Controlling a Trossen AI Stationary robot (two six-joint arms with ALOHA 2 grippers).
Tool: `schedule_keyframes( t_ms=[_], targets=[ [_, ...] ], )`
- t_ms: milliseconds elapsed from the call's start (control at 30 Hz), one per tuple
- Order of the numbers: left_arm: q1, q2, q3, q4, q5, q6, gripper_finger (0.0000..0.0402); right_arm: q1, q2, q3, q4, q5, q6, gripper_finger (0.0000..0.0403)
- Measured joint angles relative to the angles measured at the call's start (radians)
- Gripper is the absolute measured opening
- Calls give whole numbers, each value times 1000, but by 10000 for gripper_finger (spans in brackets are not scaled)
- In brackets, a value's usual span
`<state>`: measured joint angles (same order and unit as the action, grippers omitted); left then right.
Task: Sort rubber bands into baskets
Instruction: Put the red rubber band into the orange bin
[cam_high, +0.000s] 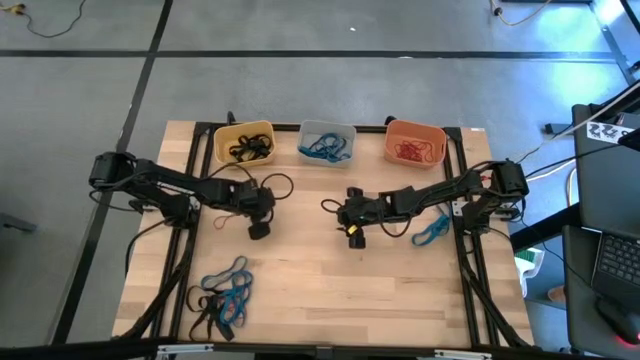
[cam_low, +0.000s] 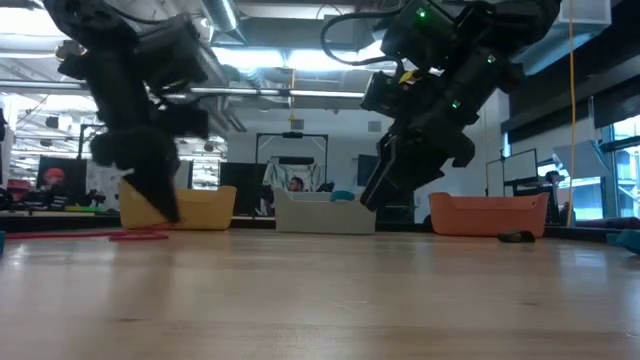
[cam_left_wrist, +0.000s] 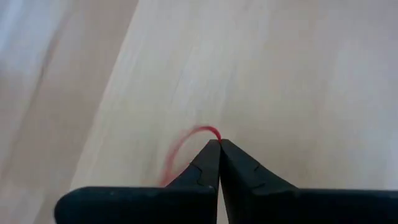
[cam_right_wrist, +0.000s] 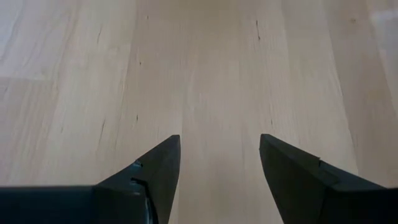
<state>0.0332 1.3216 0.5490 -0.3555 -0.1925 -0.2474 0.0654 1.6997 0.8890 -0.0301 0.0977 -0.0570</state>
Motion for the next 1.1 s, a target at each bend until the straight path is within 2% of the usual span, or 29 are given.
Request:
schedule_keyframes(
  t_ms=[233,467,700,1100],
  targets=[
    [-29,-2,45,197,15,96,3,0,0,0,118,0,-9,220],
    [-65,-3,60,391,59,163,4,0,0,0,306,0,-39,220],
    [-87,-3,60,522,60,198,4,0,0,0,445,-1,-89,220],
    [-87,-4,60,674,60,244,8,0,0,0,493,-4,-81,220]
  ],
)
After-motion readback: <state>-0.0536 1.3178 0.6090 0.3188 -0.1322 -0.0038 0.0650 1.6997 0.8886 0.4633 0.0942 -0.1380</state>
